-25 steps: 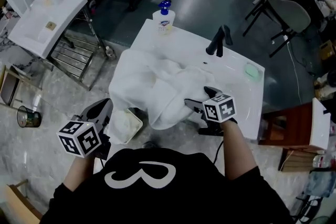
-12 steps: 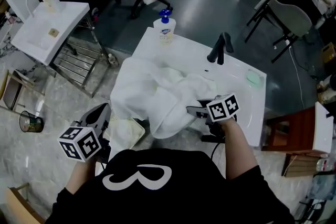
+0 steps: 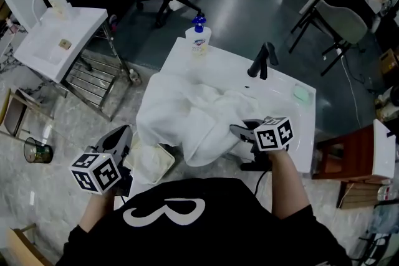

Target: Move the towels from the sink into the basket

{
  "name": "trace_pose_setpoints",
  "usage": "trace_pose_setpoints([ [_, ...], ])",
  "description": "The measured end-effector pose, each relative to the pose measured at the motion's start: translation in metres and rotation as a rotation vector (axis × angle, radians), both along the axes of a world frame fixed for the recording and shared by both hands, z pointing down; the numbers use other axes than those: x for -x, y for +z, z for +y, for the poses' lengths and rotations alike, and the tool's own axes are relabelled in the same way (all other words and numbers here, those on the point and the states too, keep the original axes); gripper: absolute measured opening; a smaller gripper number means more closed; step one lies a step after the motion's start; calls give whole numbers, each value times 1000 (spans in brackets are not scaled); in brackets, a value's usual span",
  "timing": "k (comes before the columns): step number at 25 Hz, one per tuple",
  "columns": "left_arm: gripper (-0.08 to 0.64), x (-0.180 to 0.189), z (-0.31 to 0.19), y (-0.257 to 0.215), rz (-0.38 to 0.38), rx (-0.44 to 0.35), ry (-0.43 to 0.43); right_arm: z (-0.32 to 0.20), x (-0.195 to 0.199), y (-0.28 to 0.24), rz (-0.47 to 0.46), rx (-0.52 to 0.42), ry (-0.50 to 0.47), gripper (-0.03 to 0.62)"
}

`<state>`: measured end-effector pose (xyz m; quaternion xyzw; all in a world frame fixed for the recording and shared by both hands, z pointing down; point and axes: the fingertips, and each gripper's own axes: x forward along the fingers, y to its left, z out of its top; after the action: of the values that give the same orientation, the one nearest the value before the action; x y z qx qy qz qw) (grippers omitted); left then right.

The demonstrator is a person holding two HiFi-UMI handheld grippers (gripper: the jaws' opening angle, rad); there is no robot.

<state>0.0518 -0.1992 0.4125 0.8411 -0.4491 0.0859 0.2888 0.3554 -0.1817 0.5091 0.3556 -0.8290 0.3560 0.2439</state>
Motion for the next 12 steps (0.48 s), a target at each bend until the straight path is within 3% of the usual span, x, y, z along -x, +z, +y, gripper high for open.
trace_pose_setpoints([
  [7,6,18,11,-19,15,-5,49,3,10,-80,-18,-203,106,55],
  [12,6,47,35,-33,34,-22,57,12,20,-142,-56,-323,276,55],
])
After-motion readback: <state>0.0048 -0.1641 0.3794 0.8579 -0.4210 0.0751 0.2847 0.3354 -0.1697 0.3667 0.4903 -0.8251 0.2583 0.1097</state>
